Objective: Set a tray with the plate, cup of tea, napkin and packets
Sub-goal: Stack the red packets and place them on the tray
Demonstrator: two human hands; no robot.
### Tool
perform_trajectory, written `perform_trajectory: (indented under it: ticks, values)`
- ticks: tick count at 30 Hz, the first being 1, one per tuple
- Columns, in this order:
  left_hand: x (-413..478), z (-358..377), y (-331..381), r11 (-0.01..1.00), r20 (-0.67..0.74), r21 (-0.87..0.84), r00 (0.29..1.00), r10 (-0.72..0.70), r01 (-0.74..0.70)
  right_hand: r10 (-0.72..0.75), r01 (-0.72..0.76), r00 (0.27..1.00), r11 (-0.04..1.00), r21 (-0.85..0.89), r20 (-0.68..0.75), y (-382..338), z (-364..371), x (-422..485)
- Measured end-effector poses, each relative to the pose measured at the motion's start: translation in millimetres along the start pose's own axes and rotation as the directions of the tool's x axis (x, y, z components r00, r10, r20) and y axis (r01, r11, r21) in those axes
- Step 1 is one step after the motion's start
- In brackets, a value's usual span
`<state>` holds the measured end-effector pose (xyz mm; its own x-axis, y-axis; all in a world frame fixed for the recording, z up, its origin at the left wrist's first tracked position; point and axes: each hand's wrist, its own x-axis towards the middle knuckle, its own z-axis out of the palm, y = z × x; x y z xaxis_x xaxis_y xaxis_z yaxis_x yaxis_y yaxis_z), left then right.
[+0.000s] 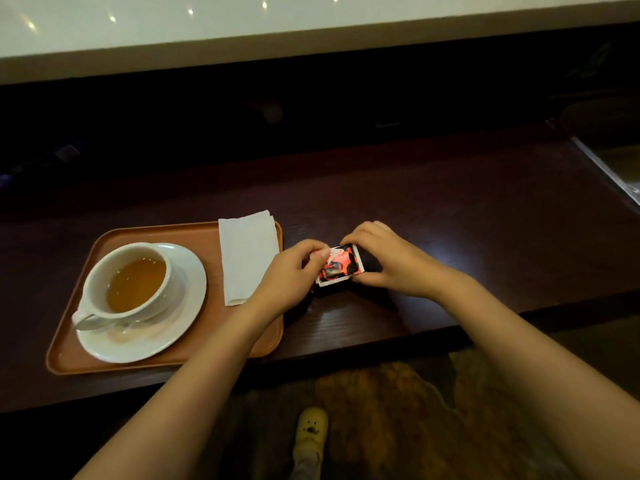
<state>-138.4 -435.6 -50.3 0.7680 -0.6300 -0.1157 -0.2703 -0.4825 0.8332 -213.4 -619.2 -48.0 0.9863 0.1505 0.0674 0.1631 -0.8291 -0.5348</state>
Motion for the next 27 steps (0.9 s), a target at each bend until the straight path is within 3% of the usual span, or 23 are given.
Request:
perform_trajectory:
  ticks: [4, 6, 17, 27]
  values:
    - [-23.9, -13.4, 11.6, 0.938, 0.056, 0.279, 0.978, 0.2, -0.207, -0.012, 0.012, 0.999, 1.0, 0.006, -0.048, -18.0, -4.7, -8.0]
    - [-38.1, -20.1, 14.8, 0.898, 0.046, 0.377, 0.973, 0.227, -0.227, -0.032, 0.032, 0.998, 0.999, -0.012, -0.046, -30.9, -4.5, -10.7]
    - [-90.7, -77.7, 22.0, 0.82, -0.115, 0.551, 0.959, 0.257, -0.154, -0.051, 0.051, 0.999, 0.998, -0.023, 0.006, -109.2, -6.8, 9.7]
    - [-103.2, -82.4, -39.6, 0.861, -0.091, 0.509, 0.993, 0.075, -0.019, 0.088, -0.089, 0.985, 0.996, -0.006, 0.147, -130.7, 52.8, 25.9]
